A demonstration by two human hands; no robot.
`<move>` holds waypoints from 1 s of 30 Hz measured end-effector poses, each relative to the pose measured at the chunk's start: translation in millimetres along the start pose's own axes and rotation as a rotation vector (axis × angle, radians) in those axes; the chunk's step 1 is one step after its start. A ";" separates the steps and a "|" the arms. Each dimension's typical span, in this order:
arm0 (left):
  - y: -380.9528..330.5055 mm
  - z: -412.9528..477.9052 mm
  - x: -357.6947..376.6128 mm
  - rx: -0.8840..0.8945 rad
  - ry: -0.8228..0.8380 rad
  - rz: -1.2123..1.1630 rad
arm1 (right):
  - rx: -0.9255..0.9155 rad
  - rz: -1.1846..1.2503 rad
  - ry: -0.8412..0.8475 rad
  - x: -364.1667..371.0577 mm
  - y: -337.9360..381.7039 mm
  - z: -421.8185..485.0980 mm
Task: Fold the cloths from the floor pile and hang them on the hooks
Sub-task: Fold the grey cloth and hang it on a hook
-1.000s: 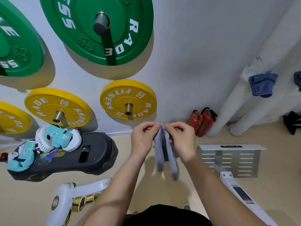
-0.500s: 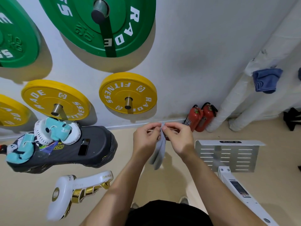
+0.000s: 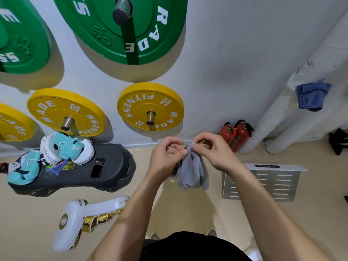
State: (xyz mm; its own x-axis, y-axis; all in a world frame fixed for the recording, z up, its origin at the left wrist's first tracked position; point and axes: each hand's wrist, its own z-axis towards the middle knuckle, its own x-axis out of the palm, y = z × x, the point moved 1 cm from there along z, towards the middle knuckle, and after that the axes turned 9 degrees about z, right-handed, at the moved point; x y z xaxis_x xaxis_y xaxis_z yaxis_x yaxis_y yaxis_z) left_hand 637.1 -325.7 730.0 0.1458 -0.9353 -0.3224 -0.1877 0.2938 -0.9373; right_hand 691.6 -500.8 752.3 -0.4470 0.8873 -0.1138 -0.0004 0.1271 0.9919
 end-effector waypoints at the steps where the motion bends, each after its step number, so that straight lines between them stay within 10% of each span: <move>1: 3.8 3.0 -3.3 0.069 -0.005 0.142 | -0.020 -0.026 0.033 -4.0 7.2 1.5; 22: 60.8 15.8 30.0 0.047 0.110 0.578 | -0.213 0.091 0.009 -42.3 96.2 26.3; 30: 54.9 24.0 -8.0 0.010 -0.184 0.385 | -0.203 -0.048 -0.250 -81.3 78.3 35.4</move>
State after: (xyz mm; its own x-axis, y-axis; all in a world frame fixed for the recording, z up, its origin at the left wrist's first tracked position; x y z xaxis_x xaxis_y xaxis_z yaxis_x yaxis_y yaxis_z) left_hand 648.9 -297.3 677.9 0.2376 -0.7067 -0.6664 -0.2533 0.6173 -0.7449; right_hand 759.5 -547.3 837.2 -0.2084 0.9670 -0.1466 -0.2055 0.1033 0.9732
